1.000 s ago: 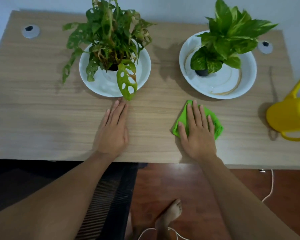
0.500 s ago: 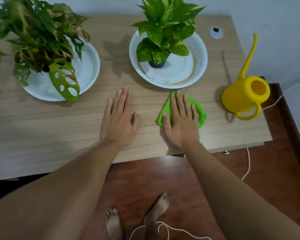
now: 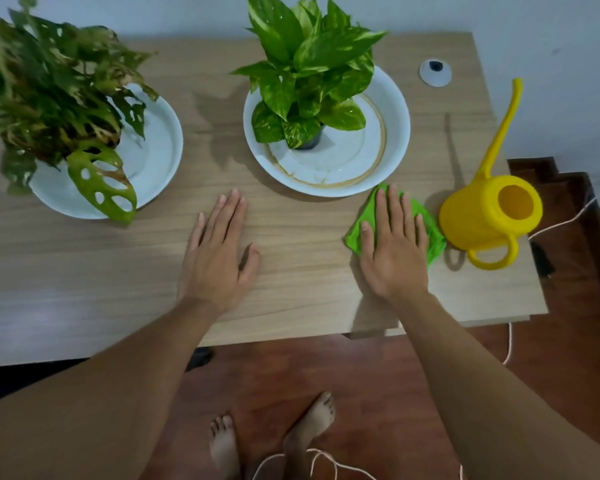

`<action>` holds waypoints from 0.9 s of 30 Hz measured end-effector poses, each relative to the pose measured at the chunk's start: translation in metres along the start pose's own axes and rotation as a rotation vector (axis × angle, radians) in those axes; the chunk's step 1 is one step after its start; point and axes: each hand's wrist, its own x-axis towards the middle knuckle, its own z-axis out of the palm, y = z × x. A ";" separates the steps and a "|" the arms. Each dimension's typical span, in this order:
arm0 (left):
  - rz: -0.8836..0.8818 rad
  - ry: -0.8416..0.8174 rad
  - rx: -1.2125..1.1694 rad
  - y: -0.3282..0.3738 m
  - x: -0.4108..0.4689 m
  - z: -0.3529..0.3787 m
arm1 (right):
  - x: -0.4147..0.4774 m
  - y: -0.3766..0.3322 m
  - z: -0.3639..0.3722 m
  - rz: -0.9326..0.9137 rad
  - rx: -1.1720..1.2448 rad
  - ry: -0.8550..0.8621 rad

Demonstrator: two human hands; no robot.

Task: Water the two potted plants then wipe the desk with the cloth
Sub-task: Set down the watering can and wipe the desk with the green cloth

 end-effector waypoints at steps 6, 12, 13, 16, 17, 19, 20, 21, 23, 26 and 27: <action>0.006 0.026 -0.012 -0.003 0.001 0.004 | 0.035 0.000 0.003 0.089 0.036 -0.013; -0.002 0.027 -0.041 0.000 0.000 0.002 | 0.016 0.009 0.000 -0.172 -0.058 -0.045; -0.003 0.025 -0.041 0.000 0.000 0.001 | 0.011 0.008 -0.001 -0.233 -0.059 -0.064; -0.003 0.017 -0.042 0.001 0.000 0.000 | -0.003 -0.003 -0.001 -0.385 -0.057 -0.113; -0.003 0.019 -0.041 0.002 0.000 0.000 | -0.007 -0.008 0.000 -0.430 -0.063 -0.122; -0.004 0.024 -0.039 0.002 0.000 0.000 | -0.013 -0.022 0.002 -0.510 -0.069 -0.143; -0.006 0.024 -0.041 0.002 0.000 0.001 | -0.015 -0.029 0.004 -0.546 -0.065 -0.160; -0.006 0.022 -0.044 0.002 0.001 0.001 | -0.015 -0.037 0.006 -0.583 -0.056 -0.177; -0.005 0.020 -0.052 0.001 0.000 0.001 | -0.012 -0.054 0.010 -0.655 -0.042 -0.219; -0.003 0.019 -0.056 0.001 0.000 0.002 | -0.002 -0.074 0.012 -0.728 -0.028 -0.288; -0.002 0.020 -0.053 0.001 0.000 0.002 | 0.000 -0.077 0.012 -0.736 -0.024 -0.302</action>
